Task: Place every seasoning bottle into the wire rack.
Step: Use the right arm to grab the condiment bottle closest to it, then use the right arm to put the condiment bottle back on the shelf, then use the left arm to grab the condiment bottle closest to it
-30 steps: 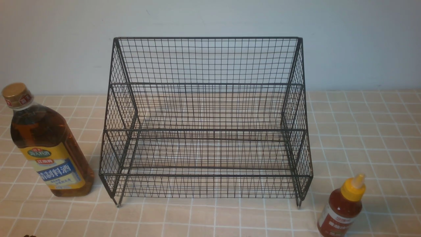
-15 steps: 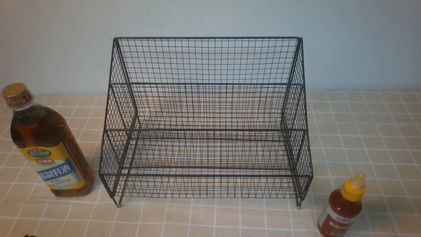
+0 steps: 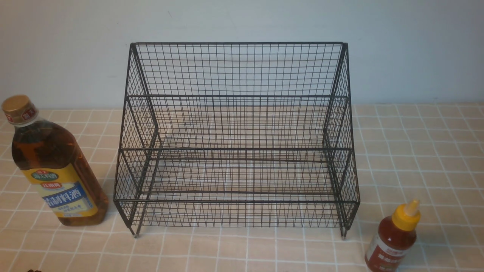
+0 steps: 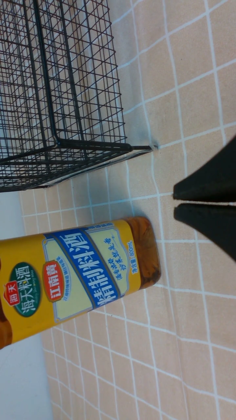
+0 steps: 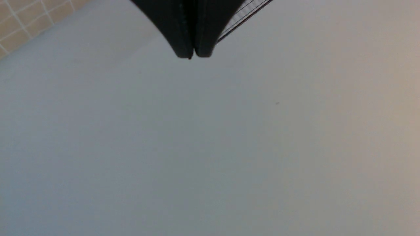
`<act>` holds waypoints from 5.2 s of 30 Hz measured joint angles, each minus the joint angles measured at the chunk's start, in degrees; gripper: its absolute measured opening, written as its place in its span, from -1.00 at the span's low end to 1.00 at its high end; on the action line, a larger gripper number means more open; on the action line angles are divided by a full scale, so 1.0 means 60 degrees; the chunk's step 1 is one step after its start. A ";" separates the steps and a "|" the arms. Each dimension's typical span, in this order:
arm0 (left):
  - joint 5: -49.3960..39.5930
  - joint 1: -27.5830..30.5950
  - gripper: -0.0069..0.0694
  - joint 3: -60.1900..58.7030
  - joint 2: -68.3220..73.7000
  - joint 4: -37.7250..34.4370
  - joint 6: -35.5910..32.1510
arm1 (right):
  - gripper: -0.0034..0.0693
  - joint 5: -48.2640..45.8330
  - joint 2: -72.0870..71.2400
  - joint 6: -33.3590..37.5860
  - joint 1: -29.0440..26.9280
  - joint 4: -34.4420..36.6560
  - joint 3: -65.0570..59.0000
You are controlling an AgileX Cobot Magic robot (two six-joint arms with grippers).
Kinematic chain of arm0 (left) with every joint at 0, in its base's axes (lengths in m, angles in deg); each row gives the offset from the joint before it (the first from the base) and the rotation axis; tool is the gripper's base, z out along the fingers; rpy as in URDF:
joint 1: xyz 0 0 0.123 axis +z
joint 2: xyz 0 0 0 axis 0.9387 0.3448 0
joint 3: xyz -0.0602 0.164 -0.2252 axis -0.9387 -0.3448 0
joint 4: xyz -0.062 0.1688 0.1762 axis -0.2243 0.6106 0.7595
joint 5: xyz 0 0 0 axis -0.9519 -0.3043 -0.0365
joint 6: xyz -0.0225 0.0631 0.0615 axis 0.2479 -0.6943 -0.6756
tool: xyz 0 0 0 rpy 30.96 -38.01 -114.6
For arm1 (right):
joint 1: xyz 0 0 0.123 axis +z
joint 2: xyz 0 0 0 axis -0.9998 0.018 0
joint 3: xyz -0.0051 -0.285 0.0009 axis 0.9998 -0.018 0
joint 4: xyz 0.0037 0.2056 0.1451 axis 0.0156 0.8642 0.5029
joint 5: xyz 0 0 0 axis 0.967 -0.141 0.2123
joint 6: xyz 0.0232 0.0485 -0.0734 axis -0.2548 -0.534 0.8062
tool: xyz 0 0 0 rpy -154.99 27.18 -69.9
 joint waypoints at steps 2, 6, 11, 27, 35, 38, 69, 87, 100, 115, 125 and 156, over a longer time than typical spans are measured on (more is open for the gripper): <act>0.0000 0.0000 -0.84 0.0000 0.0000 0.0000 0.0000 | -0.94 -0.1504 0.0681 0.0161 0.0039 -0.0429 0.1297; 0.0000 0.0000 -0.84 0.0000 0.0000 0.0000 0.0000 | -0.94 -0.4868 0.2559 0.0900 0.0042 -0.1150 0.3405; 0.0000 0.0000 -0.84 0.0000 0.0000 0.0000 0.0000 | -0.94 -0.9499 0.5796 0.2025 0.0042 -0.1691 0.5990; 0.0000 0.0000 -0.84 0.0000 0.0000 0.0000 0.0000 | 0.12 -1.0854 1.0289 0.3783 0.1487 -0.2012 0.7870; 0.0000 0.0000 -0.84 0.0000 0.0000 0.0000 0.0000 | 0.58 -1.0231 1.1874 0.3467 0.1853 -0.2707 0.7873; 0.0000 0.0000 -0.84 0.0000 0.0000 0.0000 0.0000 | 0.61 -1.0001 1.2653 0.3467 0.1853 -0.2695 0.7873; 0.0000 0.0000 -0.84 0.0000 0.0000 0.0000 0.0000 | -0.09 -1.1368 1.2087 0.3153 0.3984 -0.2341 1.1679; 0.0000 0.0000 -0.84 0.0000 0.0000 0.0000 0.0000 | -0.09 -1.0105 1.4284 0.2216 0.4520 -0.3624 1.1693; 0.0000 0.0000 -0.84 0.0000 0.0000 0.0000 0.0000 | -0.03 -1.0066 1.5976 0.2216 0.4520 -0.3502 1.1762; 0.0000 0.0000 -0.84 0.0000 0.0000 0.0000 0.0000 | 0.57 -1.1023 1.4218 0.1782 0.4520 -0.3637 1.2997; 0.0000 0.0000 -0.84 0.0000 0.0000 0.0000 0.0000 | -0.74 -1.0928 0.9176 0.1222 0.4520 -0.4393 1.1645; 0.0000 0.0000 -0.84 0.0000 0.0000 0.0000 0.0000 | -0.94 -0.2026 0.0923 0.0404 0.4414 -0.6096 0.0987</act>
